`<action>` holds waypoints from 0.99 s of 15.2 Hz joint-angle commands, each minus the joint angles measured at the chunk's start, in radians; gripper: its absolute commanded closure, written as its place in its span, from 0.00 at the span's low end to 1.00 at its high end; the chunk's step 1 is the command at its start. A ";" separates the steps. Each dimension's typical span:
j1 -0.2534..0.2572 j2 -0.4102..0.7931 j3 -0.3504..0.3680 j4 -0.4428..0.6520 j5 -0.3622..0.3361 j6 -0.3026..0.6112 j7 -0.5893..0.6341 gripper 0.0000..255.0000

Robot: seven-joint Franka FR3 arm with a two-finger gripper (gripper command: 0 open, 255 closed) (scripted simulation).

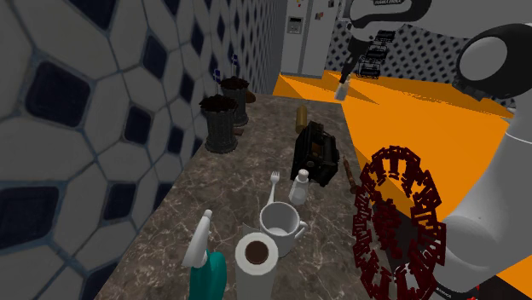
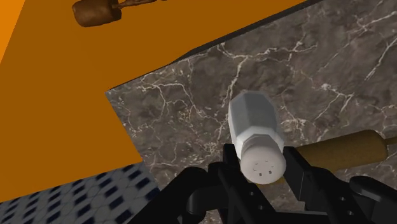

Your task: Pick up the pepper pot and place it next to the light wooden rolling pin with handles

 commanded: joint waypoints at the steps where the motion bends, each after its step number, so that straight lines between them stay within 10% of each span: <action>1: -0.002 -0.002 -0.001 -0.030 0.001 0.028 -0.005 1.00; 15: 0.001 0.005 0.002 -0.207 0.007 0.213 -0.017 1.00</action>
